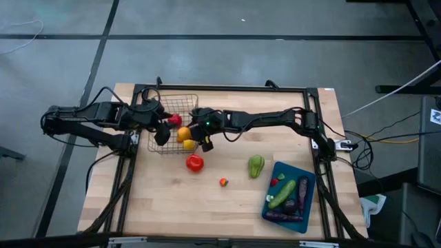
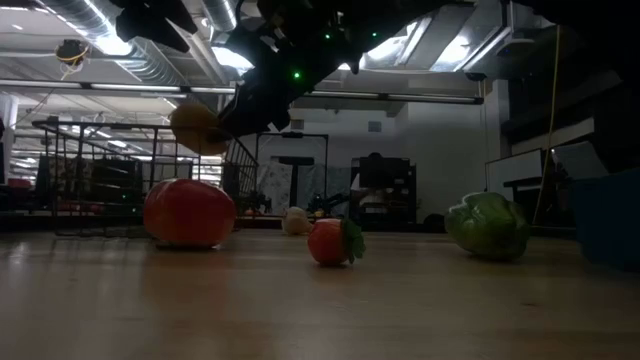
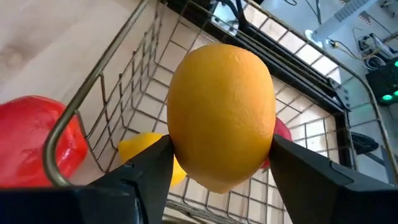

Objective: Sort produce into baskets
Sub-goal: Put the yellow lemon into the wire basket, then put the orange persimmon into the wire basket

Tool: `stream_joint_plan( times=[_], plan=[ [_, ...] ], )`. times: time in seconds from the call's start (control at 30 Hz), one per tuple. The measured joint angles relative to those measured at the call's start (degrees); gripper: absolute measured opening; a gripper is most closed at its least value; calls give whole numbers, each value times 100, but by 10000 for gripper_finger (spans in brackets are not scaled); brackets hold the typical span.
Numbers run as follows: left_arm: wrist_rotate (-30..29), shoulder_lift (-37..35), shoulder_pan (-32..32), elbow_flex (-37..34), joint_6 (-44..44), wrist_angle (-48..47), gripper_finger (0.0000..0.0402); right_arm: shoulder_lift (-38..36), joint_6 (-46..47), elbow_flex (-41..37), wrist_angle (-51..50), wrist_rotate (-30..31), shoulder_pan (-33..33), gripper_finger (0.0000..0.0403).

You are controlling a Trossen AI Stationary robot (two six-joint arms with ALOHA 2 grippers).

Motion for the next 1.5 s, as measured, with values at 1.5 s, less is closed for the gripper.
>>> stream_joint_plan(
  times=[1.5],
  plan=[
    [424,665,-1541,-1,-885,972,210,-1160,86,1655,-3756,1247,4,388]
  ],
)
